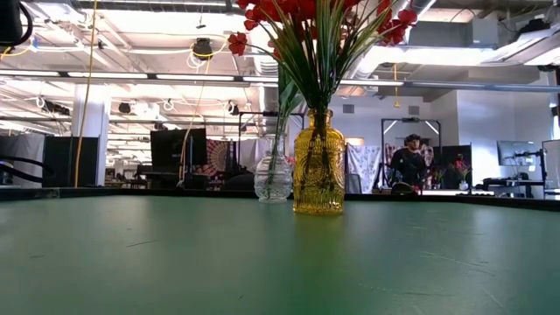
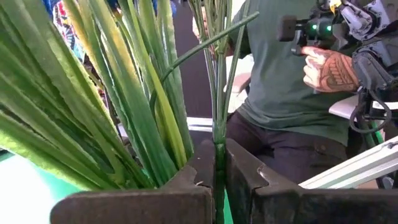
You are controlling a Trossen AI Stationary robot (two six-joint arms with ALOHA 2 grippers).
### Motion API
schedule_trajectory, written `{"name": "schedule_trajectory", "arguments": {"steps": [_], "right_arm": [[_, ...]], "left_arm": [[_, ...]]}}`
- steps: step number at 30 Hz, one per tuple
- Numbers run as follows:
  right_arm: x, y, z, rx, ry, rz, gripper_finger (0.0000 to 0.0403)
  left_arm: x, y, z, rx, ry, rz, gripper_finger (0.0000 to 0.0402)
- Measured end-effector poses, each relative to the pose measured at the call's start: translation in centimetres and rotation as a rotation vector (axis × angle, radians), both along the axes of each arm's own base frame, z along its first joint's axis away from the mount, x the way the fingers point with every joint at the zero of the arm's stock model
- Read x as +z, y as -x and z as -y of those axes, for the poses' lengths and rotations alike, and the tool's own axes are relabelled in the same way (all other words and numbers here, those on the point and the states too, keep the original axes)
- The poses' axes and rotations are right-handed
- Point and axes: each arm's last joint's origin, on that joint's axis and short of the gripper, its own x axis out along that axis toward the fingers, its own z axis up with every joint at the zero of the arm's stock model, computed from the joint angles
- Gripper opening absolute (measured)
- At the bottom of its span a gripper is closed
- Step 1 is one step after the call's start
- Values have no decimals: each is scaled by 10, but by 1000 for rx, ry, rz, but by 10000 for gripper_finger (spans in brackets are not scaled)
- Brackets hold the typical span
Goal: Sort flowers into vase by color
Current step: Put the blue flowers into the bottom transparent vase
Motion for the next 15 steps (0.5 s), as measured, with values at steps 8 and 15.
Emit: {"name": "schedule_trajectory", "arguments": {"steps": [8,15], "right_arm": [[-32,-47,14,57,316,234,270],[-17,-76,30,86,274,360,270]], "left_arm": [[0,0,0,12,4,1,0],[1,-1,0,21,28,-27,0]]}}
